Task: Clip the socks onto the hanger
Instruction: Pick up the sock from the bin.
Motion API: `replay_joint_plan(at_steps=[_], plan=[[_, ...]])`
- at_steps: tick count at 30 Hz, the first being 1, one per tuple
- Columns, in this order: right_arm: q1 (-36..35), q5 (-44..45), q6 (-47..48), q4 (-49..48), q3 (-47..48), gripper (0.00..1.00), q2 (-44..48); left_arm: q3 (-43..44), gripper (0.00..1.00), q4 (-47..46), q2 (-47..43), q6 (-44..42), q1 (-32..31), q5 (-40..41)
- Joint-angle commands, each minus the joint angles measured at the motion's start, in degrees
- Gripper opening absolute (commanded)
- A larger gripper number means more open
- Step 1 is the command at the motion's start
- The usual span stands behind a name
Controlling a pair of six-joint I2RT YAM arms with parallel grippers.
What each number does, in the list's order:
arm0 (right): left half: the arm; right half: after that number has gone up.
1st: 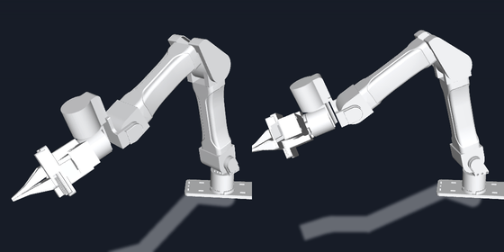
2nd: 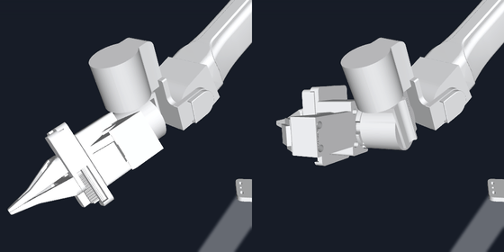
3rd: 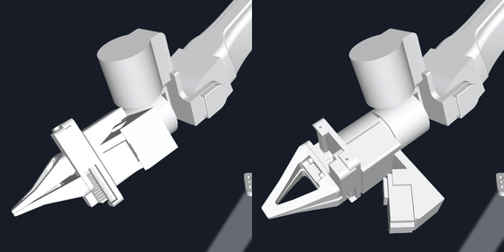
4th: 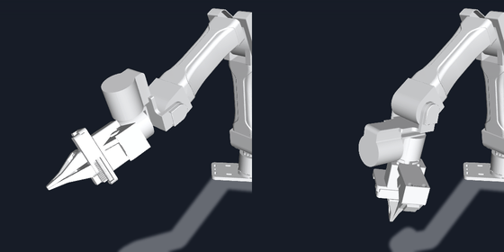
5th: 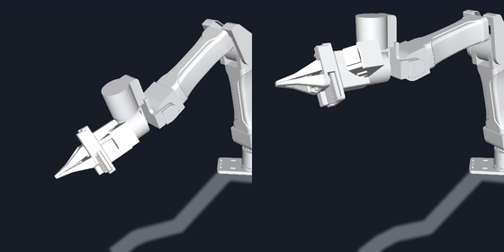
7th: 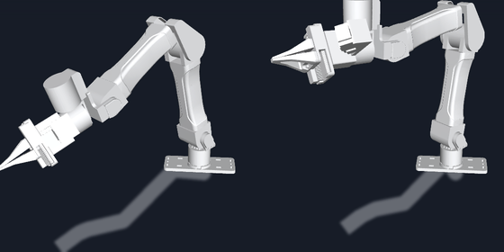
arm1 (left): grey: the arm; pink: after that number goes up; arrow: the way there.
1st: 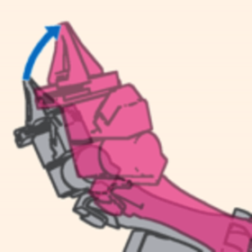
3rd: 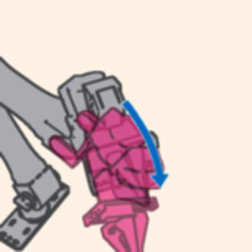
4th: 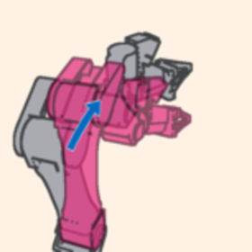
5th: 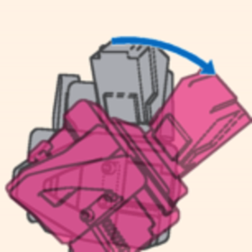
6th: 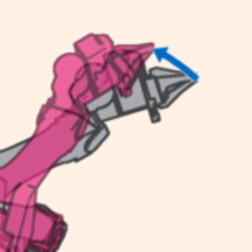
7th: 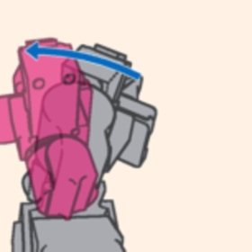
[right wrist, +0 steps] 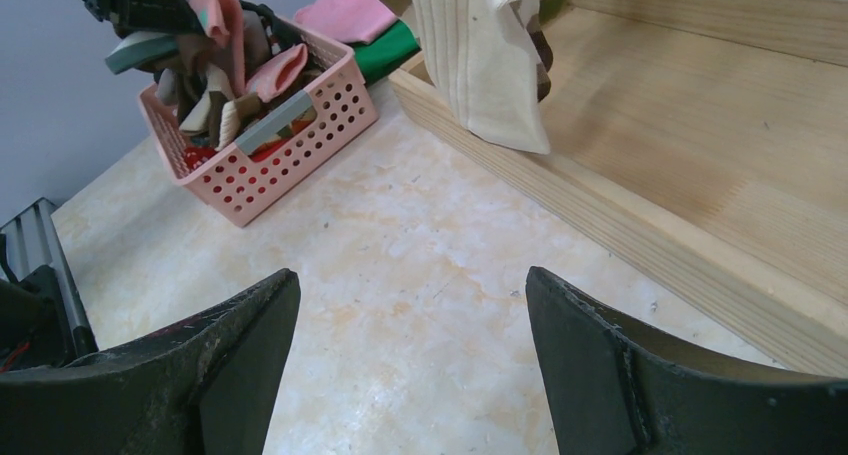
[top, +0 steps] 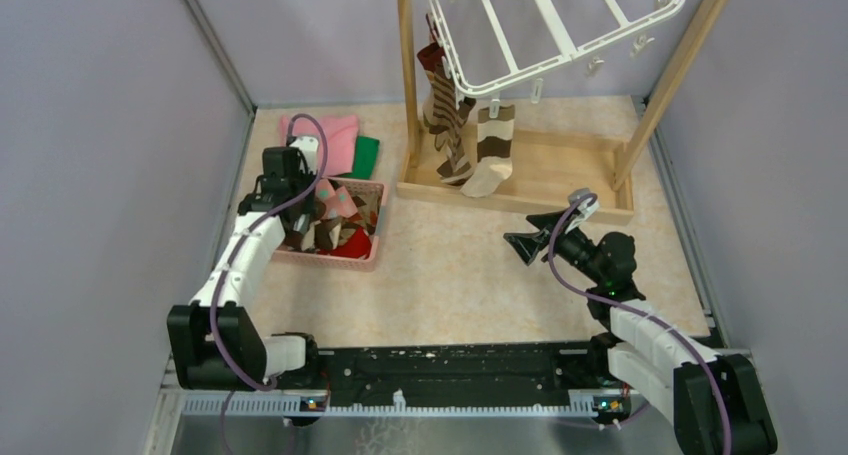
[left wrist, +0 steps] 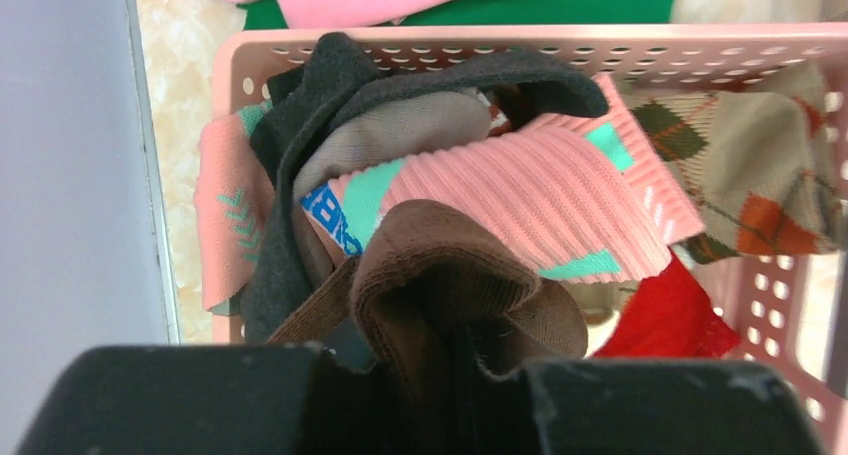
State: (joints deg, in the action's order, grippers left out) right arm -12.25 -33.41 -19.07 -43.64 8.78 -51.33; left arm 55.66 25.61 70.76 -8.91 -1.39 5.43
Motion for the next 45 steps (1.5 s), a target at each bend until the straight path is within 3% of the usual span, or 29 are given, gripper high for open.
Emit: replay_joint_plan(at_steps=[1, 4, 7, 11, 13, 23, 27, 31, 36, 40, 45], plan=[[0.0, -0.2, 0.4, -2.0, 0.9, 0.83, 1.2, -1.2, 0.22, -6.1, 3.5, 1.8, 0.8, 5.6], [0.0, -0.2, 0.3, -2.2, 0.8, 0.83, 1.2, -0.9, 0.27, -7.0, 5.4, 3.0, 1.0, 9.1], [0.0, -0.2, 0.1, -2.5, 0.6, 0.83, 1.4, -0.1, 0.40, -7.2, 7.2, 3.7, 1.0, 10.6], [0.1, -0.2, 0.0, -2.5, 0.5, 0.83, 1.8, 3.3, 0.43, -5.2, 10.7, 4.9, 1.0, 11.4], [0.1, -0.3, 0.0, -2.4, 0.5, 0.83, 2.0, 5.2, 0.49, -4.0, 11.8, 5.5, 1.0, 11.8], [0.0, -0.5, -0.1, -2.6, 0.5, 0.83, 2.2, 10.2, 0.64, 1.1, 4.0, 4.6, 1.0, 2.5], [-0.1, -0.5, -0.2, -2.7, 0.5, 0.83, 2.2, 11.5, 0.63, 3.9, 1.4, 4.1, 1.0, -2.9], [0.0, -0.7, -0.2, -2.5, 0.5, 0.83, 2.2, 13.0, 0.54, 7.3, 0.6, 3.3, 1.0, -19.0], [0.0, -0.8, -0.2, -2.5, 0.5, 0.83, 2.1, 14.7, 0.50, 14.3, 3.3, 4.5, -0.2, -29.2], [0.0, -0.8, -0.3, -2.6, 0.5, 0.83, 2.0, 11.2, 0.47, 15.2, 4.1, 5.1, -5.3, -30.0], [-0.1, -0.8, -0.3, -2.5, 0.5, 0.83, 2.2, 7.9, 0.36, 14.8, 7.6, 6.9, -9.6, -27.2]])
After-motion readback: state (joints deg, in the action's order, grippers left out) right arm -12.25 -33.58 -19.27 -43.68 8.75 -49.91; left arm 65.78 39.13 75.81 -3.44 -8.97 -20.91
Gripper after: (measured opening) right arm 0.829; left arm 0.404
